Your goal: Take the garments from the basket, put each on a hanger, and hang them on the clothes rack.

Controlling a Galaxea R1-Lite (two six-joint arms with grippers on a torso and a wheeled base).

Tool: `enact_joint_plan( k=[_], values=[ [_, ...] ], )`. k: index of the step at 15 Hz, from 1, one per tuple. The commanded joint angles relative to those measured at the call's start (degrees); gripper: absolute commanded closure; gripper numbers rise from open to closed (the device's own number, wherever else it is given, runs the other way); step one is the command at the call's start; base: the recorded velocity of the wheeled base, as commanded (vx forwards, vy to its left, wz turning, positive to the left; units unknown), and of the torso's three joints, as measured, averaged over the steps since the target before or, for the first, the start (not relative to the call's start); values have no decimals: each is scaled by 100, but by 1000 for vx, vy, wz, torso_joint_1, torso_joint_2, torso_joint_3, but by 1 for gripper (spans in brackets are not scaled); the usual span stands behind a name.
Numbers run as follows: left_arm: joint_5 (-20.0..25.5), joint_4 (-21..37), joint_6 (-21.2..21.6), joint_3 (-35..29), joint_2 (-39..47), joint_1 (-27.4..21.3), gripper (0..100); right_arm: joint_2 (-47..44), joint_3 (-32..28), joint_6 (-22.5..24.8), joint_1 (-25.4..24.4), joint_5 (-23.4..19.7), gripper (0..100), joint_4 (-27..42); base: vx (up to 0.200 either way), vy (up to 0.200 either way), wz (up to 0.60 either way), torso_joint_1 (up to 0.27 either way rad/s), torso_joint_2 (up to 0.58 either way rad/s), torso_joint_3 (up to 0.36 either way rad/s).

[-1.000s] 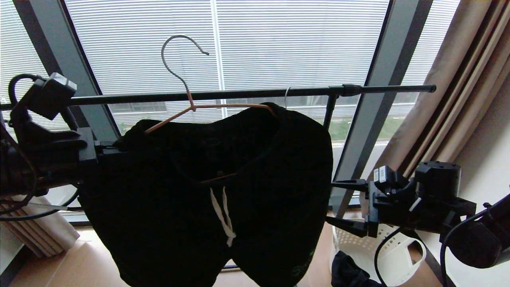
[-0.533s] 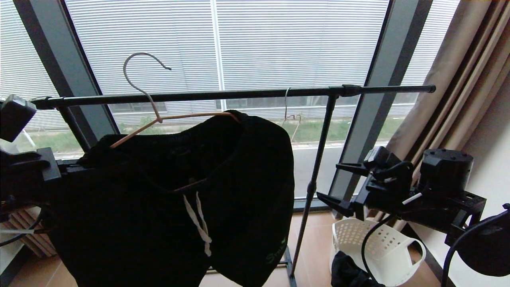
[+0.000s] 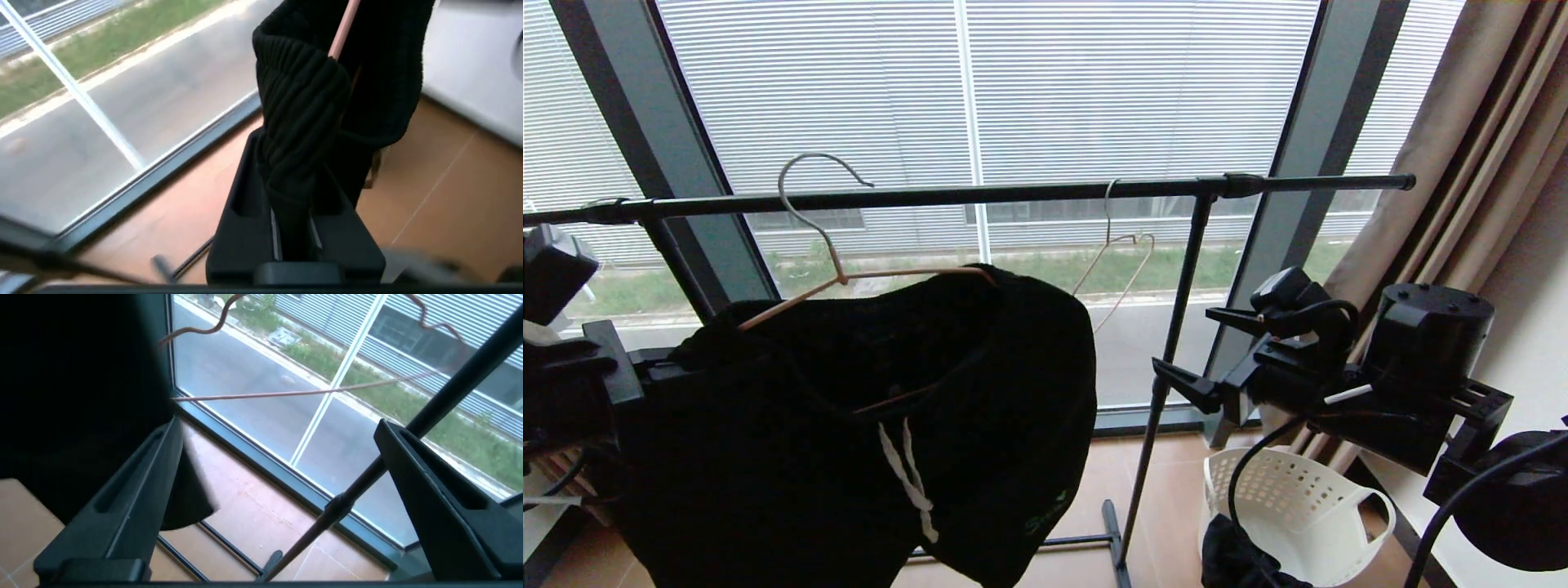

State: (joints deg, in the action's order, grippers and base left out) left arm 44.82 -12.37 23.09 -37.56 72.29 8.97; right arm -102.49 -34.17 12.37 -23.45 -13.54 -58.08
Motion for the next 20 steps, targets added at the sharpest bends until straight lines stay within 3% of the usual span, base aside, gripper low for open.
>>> enact_joint_plan(
  k=[1, 3, 4, 6, 8, 13, 16, 18, 19, 20],
  values=[
    [-264, 394, 609, 38, 22, -10, 100, -8, -2, 2, -19, 1, 0, -2, 0, 0, 0, 0, 0, 0],
    [-650, 851, 1514, 29, 48, -10, 100, -43, -11, 2, -19, 1, 0, -2, 0, 0, 0, 0, 0, 0],
    [-668, 868, 1637, 56, 57, -10, 100, -61, -11, 2, -19, 1, 0, -2, 0, 0, 0, 0, 0, 0],
    [-879, 877, 1655, 56, 127, -1, 100, -70, -11, 2, -19, 1, 0, 7, 0, 0, 0, 0, 0, 0],
    [-1485, 851, 1655, 38, 268, -18, 100, -79, -11, 2, -19, 1, 0, 16, 0, 0, 0, 0, 0, 0],
    [-1819, 833, 1655, -23, 356, -36, 100, -166, -28, 2, -19, 1, 0, 7, 0, 0, 0, 0, 0, 0],
    [-1925, 851, 1971, 47, 470, -45, 100, -193, -37, 2, -19, 1, 0, 7, 0, 0, 0, 0, 0, 0],
    [-2022, 754, 1910, -59, 708, -185, 100, -210, -55, 2, -19, 1, 0, 16, 0, 0, 0, 0, 0, 0],
    [-2268, 534, 1567, -173, 874, -344, 100, -228, -55, 2, -19, 1, 0, 16, 0, 0, 0, 0, 0, 0],
    [-2646, 104, 846, -296, 1094, -686, 100, -228, -55, 2, -19, 1, 0, 16, 0, 0, 0, 0, 0, 0]
  ],
)
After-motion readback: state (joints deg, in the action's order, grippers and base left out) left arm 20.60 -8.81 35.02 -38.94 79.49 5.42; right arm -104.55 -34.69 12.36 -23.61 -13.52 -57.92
